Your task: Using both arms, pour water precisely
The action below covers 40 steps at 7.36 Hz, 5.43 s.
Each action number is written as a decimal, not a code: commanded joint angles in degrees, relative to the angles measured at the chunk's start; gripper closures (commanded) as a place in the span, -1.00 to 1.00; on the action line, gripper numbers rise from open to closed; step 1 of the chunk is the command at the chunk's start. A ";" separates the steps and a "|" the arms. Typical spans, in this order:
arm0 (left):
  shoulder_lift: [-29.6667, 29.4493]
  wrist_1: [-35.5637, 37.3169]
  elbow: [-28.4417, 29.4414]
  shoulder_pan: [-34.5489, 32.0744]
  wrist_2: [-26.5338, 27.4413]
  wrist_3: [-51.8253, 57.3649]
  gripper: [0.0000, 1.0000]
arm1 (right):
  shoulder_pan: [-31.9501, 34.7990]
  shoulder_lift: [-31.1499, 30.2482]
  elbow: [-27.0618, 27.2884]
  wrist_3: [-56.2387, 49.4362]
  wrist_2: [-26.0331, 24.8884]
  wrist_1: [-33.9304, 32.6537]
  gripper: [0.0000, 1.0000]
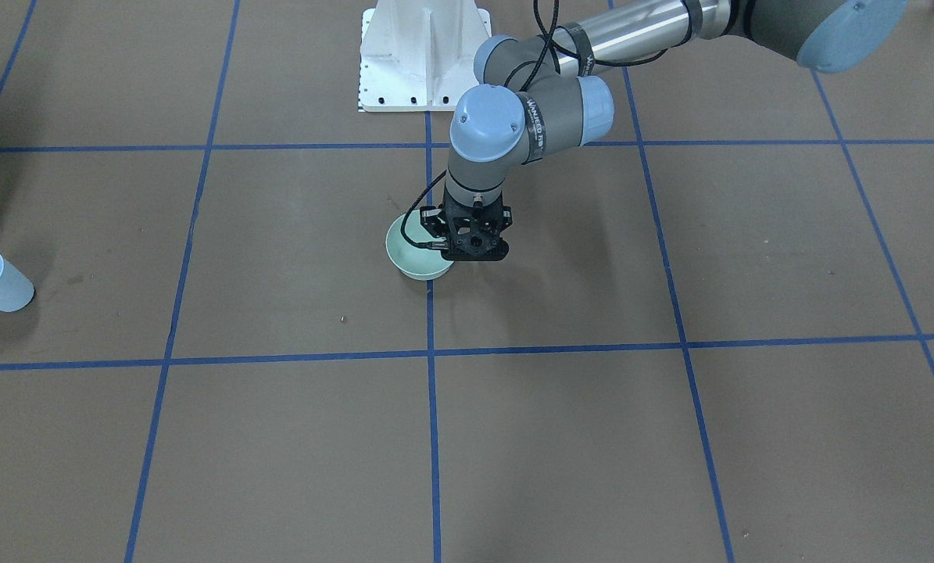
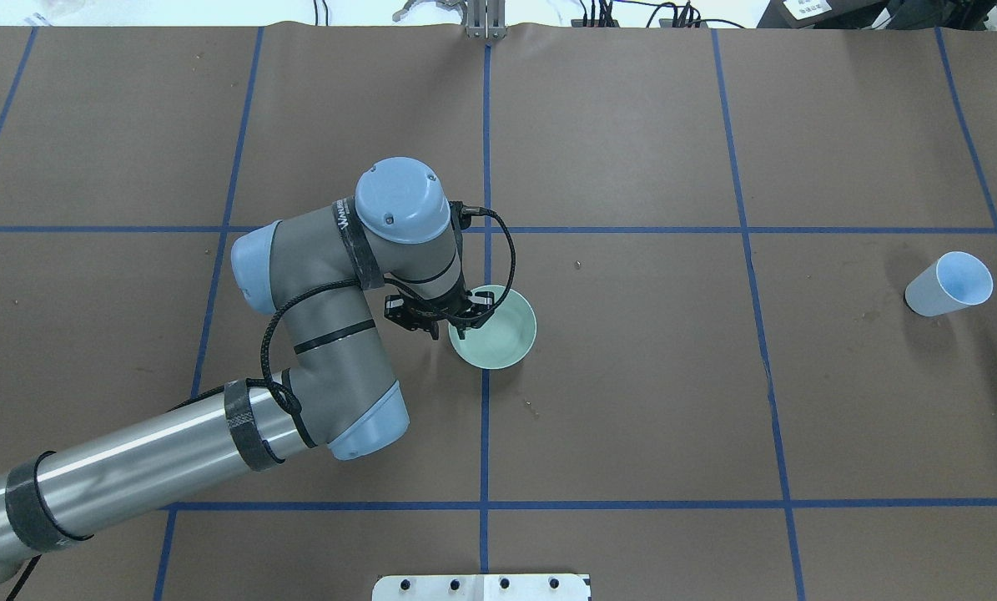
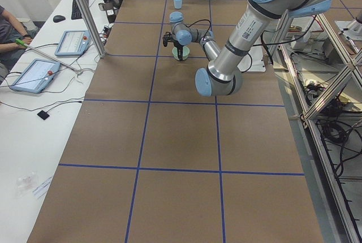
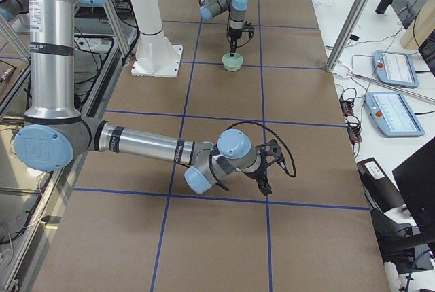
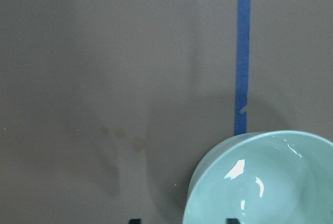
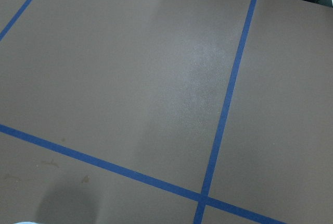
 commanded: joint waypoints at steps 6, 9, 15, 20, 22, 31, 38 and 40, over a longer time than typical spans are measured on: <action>18.63 1.05 -18.89 -14.04 -11.86 9.32 1.00 | -1.31 5.88 0.19 0.00 0.34 -7.27 -0.99; 38.25 0.26 -23.43 -25.09 -15.54 33.83 1.00 | -4.90 7.39 0.10 -0.09 -0.27 -10.89 -0.98; 47.88 -12.55 -10.62 -31.45 -22.40 47.44 1.00 | -5.71 7.39 0.71 0.00 -0.45 -11.69 -0.98; 47.01 -12.66 -8.84 -31.99 -22.50 47.54 1.00 | -5.71 7.12 1.24 0.00 -0.54 -11.69 -0.98; 46.92 -12.75 -8.75 -31.99 -22.33 47.62 -0.30 | -5.62 7.12 1.33 0.00 -0.54 -11.69 -0.99; 39.28 6.48 -10.16 -53.42 -16.96 70.26 -0.98 | -2.46 7.75 15.61 -10.61 -0.36 -44.14 -0.98; 37.86 11.25 -6.63 -56.85 -21.43 70.56 -0.99 | -2.46 6.34 18.03 -10.20 0.78 -50.71 -0.99; 40.14 10.72 -9.17 -57.04 -25.66 70.65 -0.99 | -2.02 5.46 16.19 -10.55 1.48 -50.27 -0.99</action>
